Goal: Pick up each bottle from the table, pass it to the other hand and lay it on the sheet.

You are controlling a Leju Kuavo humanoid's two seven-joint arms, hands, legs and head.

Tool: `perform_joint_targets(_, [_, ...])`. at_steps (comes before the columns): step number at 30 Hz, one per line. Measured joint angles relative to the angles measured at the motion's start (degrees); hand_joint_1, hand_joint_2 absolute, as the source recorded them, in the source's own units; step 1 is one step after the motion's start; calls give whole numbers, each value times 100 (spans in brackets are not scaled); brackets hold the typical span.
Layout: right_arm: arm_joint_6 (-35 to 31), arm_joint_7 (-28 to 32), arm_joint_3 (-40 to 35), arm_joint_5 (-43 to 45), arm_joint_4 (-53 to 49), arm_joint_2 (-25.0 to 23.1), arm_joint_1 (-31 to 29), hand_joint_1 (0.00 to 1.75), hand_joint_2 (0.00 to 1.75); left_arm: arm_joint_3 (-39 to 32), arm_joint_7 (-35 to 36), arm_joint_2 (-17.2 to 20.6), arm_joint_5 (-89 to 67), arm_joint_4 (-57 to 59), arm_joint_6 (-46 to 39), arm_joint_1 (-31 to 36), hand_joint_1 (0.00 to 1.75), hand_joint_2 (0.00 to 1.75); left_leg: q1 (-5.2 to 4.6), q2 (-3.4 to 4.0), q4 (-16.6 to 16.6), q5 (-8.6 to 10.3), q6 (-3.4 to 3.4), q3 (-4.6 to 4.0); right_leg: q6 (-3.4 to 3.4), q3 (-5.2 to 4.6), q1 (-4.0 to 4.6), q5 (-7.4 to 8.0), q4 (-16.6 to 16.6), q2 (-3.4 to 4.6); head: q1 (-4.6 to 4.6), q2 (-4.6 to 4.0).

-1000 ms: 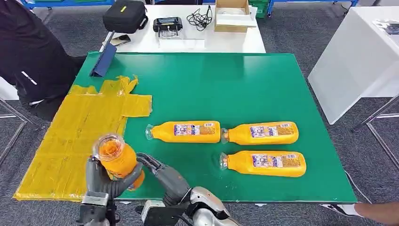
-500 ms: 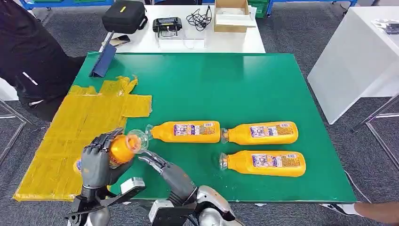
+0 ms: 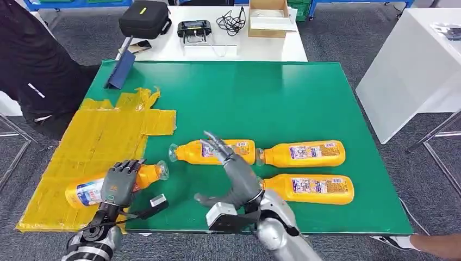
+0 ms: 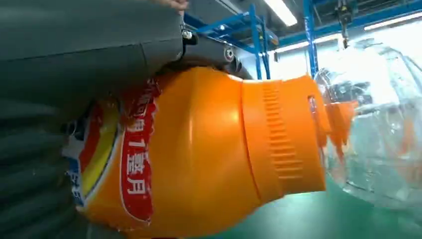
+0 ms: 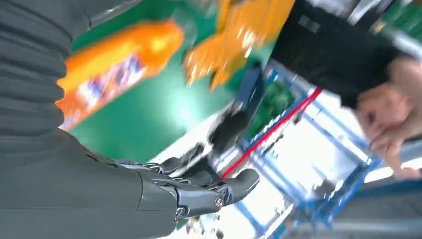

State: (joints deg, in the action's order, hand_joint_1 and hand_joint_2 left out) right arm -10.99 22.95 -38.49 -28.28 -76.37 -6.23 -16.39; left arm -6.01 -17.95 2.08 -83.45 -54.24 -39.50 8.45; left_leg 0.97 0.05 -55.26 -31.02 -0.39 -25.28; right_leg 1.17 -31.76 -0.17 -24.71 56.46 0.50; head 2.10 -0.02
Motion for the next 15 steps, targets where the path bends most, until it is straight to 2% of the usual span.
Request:
perform_joint_targets(3, [0,0,148,-33,-72,96,-62,0,175,26,-9,61,26,249,2,120,175,175,0,-2,1,0,0,6,0,7,-1,0,1,-1,0,0])
perform_joint_targets(4, [0,0,168,-35,-85,116,-63,0,175,37,-6,74,33,299,2,144,59,175,1,-2,1,0,0,7,0,8,-1,0,1,-1,4,0])
perform_joint_targets(5, [0,0,181,-39,-90,131,-65,0,175,46,-6,83,31,345,2,173,0,175,1,-4,1,0,0,7,0,10,0,0,2,-5,2,0])
perform_joint_targets(6, [6,-17,194,-52,-98,146,-67,0,175,52,-9,87,31,395,9,189,0,175,2,-6,2,3,3,7,0,12,0,0,2,-9,0,0])
perform_joint_targets(7, [37,-50,205,-55,-98,159,-78,0,175,61,-9,94,31,422,31,193,0,0,2,-6,2,3,3,8,-1,14,0,0,4,-9,0,0])
perform_joint_targets(10, [591,-497,214,-83,233,218,-500,0,175,206,-145,120,37,498,155,283,0,0,1,-6,2,19,1,9,-16,13,-3,20,8,-9,4,0])
perform_joint_targets(12, [1032,-772,214,-92,889,236,-1046,0,175,335,-403,138,342,590,236,393,0,0,0,-19,2,41,0,6,-5,14,-3,26,8,-21,4,0])
perform_joint_targets(15, [1235,-842,199,-199,1918,161,-1706,0,175,527,-1000,138,1070,622,473,463,0,0,-7,-28,0,64,-1,0,-13,7,-6,46,9,-33,0,0])
